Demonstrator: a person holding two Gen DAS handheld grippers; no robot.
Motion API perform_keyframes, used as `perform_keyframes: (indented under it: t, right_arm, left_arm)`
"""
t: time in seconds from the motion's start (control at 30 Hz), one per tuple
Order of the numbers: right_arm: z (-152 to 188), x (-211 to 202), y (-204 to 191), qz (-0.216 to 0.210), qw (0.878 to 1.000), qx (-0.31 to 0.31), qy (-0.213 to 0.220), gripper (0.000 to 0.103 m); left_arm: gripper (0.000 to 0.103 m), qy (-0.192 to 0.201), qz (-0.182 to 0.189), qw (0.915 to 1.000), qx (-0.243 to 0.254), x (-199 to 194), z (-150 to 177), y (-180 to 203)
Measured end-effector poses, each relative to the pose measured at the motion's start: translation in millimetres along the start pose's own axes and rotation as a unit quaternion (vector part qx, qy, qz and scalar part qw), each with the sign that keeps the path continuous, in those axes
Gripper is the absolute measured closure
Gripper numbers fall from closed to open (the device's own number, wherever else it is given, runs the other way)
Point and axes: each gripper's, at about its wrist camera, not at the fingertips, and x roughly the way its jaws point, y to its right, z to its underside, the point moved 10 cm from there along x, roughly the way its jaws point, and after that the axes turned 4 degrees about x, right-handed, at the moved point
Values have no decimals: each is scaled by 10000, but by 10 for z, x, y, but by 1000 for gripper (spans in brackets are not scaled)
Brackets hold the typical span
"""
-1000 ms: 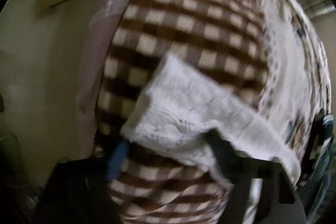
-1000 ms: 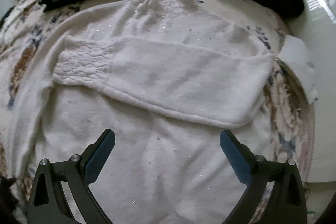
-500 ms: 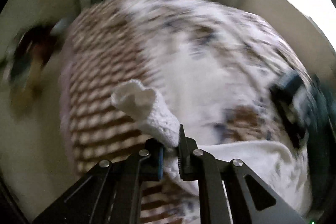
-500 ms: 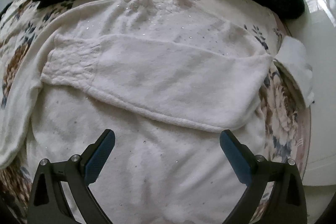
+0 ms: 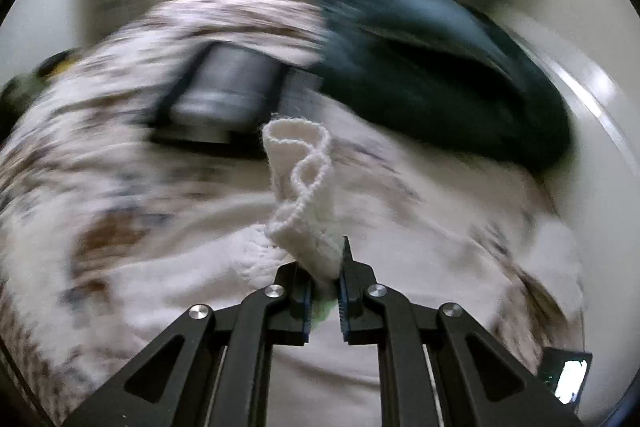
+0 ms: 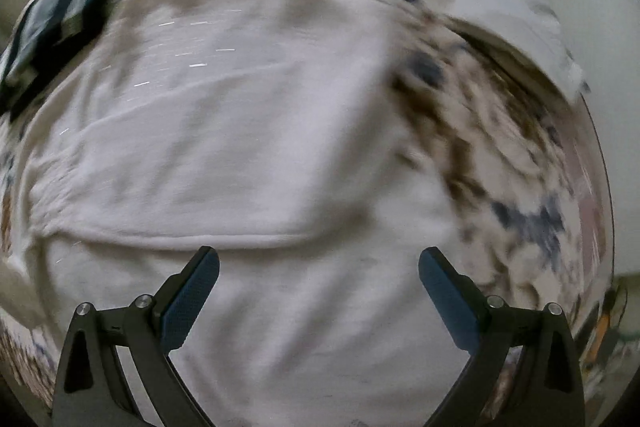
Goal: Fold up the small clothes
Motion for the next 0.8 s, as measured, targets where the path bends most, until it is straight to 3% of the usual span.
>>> perform_keyframes:
  t: [0.1, 0.17, 0.27, 0.3, 0.4, 0.5, 0.57, 0.67, 0.8]
  right_arm:
    - [-24, 95, 494, 186, 9991, 360, -88, 2]
    - [-39, 138, 734, 296, 9982, 509, -141, 2]
    - [-89, 174, 1052, 186, 9965, 783, -233, 2]
    - [-114, 166, 1123, -11, 9959, 867, -246, 2]
    - [-182, 114, 1135, -529, 9934, 971, -300, 2]
    - [-291, -25, 1009, -1045, 9897, 943, -243, 2]
    - [-380, -132, 905, -1217, 9884, 906, -111, 2]
    - [-573, -237, 625, -1680, 9812, 954, -5, 2]
    - [-896, -24, 257, -1764, 9797, 948, -126, 3]
  left_arm:
    - [95, -408, 522, 9963, 555, 362, 192, 833]
    - [94, -762, 832, 9884, 1018, 601, 453, 1380]
    - [90, -1219, 1059, 9779, 1326, 806, 743, 1744]
    - [80, -1291, 1074, 9758, 1397, 828, 812, 1824]
    - [29, -1319, 1235, 9740, 1366, 833, 779, 1834]
    - [24, -1192, 1238, 9809, 910, 681, 578, 1441]
    - [20, -1072, 952, 9880, 568, 558, 456, 988]
    - [19, -971, 43, 9953, -15, 419, 343, -56]
    - [19, -997, -974, 9891, -485, 328, 444, -1094]
